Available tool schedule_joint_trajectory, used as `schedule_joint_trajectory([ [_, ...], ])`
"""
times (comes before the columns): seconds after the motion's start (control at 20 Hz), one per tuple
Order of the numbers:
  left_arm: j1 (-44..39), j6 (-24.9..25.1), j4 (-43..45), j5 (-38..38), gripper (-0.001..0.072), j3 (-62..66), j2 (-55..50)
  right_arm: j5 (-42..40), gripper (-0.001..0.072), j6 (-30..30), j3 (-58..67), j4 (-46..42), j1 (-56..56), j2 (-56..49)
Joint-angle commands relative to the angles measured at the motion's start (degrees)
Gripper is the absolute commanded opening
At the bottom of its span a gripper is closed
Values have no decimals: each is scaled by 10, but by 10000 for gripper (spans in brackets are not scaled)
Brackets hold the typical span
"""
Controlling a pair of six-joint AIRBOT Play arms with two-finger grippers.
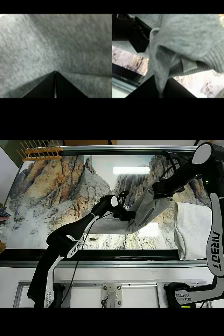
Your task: Fold the clothes and pants, and hang the long-sleeved shirts on hangers.
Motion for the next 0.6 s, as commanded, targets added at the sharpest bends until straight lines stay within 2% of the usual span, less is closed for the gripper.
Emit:
schedule_joint_trajectory([
  [0.0,-4,-13,1,-18,7,27,-21,-9,29,6,8,-1,24,0],
  [0.25,44,-13,2,-29,7,27,18,-14,28,26,8,-1,56,-1],
  [0.55,174,-11,7,-63,7,27,99,-72,28,80,7,13,136,-17],
])
